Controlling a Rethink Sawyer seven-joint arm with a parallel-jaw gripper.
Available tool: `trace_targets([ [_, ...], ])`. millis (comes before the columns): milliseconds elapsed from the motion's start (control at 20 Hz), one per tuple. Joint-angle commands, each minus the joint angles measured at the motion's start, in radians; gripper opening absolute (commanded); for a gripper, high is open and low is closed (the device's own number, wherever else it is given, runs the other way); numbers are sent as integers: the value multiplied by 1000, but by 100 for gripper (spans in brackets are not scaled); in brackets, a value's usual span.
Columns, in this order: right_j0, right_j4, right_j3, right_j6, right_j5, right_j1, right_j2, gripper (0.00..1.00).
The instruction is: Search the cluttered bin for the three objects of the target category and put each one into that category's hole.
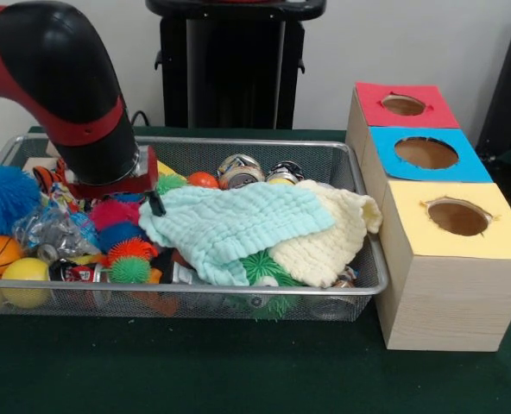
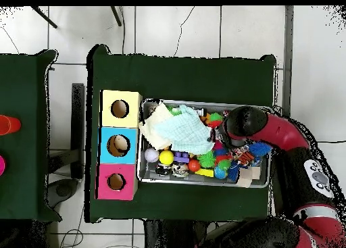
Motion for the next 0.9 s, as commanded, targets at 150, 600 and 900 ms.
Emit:
trace_targets([
  [150, -48, -30, 138, -118, -23, -281, 45, 100],
  [600, -43, 19, 284, -31, -26, -425, 45, 100],
  [900, -54, -1, 339, 8, -146, -385, 54, 100],
])
